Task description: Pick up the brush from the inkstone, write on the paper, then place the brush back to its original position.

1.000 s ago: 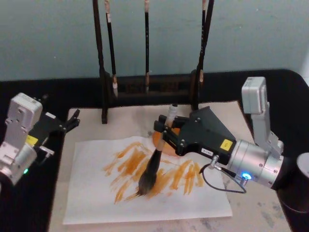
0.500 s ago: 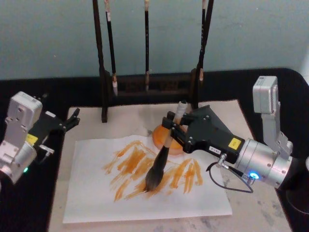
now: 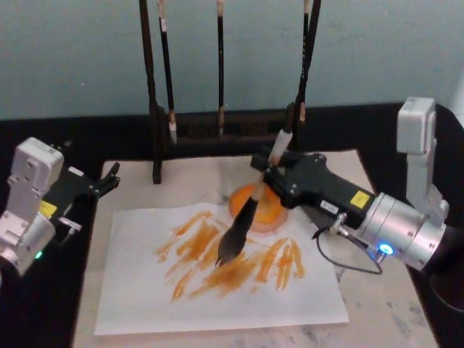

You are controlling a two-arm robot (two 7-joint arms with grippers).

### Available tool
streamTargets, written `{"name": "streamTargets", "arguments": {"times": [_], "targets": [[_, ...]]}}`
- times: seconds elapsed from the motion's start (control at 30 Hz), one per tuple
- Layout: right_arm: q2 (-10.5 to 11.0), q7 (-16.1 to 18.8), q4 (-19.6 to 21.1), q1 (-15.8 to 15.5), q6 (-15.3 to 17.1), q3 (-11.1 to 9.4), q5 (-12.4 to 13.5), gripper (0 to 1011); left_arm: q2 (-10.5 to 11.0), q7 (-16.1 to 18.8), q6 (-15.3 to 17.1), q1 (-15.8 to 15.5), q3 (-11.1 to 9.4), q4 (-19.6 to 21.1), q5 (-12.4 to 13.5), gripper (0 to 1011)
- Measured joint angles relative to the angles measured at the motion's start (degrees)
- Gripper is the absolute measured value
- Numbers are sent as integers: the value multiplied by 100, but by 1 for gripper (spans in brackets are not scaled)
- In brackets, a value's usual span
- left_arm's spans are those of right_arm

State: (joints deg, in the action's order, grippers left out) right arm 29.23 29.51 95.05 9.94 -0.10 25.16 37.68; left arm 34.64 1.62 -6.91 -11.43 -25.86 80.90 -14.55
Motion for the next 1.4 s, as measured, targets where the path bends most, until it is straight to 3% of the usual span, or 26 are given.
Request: {"name": "streamTargets", "arguments": {"times": [0.47,0.63,1.1,1.4], "targets": [[-366,-245,-537,285,-50,-440,536,160,0,0,0,0,0,0,0,1001],[-503,-336,-880,459,140,-605,901,160,0,0,0,0,0,0,0,1001],[-833,-721,-1929,986,1094,-985,2258,160,0,0,0,0,0,0,0,1001],[-950,-909,-2494,1267,1433,-1060,2776,160,0,0,0,0,0,0,0,1001]]}}
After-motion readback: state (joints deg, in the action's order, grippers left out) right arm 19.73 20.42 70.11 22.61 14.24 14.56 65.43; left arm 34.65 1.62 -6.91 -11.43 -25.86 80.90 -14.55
